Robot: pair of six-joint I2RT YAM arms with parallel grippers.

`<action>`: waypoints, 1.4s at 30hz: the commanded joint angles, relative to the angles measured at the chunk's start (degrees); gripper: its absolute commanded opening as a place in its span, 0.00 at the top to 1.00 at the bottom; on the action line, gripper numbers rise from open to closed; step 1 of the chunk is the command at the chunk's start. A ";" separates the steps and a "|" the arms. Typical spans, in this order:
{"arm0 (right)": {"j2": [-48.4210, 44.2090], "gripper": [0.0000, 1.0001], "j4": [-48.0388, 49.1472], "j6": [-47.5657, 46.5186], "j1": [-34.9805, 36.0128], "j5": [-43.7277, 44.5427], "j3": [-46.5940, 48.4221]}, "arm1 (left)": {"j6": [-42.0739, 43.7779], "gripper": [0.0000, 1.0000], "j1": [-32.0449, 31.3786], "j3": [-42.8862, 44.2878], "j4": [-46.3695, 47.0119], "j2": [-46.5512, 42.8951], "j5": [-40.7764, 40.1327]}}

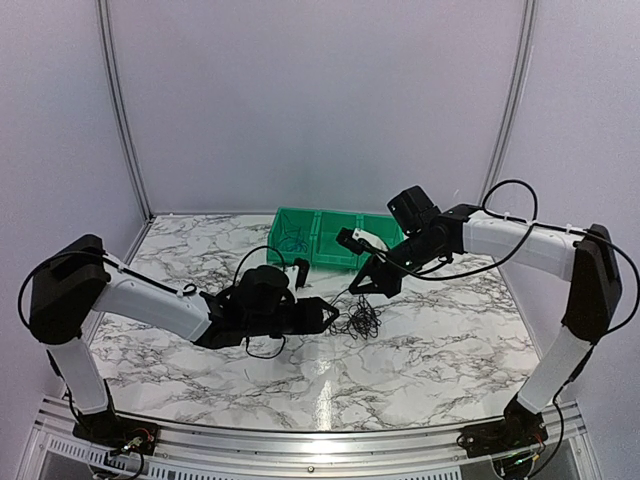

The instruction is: Untangle the cables

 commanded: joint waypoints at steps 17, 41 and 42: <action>-7.12 1.00 -9.55 -3.84 0.36 -18.56 11.30 | 5.92 0.85 0.27 5.64 20.57 15.43 -8.52; -15.07 1.00 -12.68 -1.30 -11.29 -33.04 31.17 | 2.09 0.96 0.40 4.67 28.61 24.16 -6.60; -15.31 1.00 -12.11 -0.96 -11.57 -33.09 29.89 | 1.91 0.92 0.36 4.31 28.74 23.91 -6.73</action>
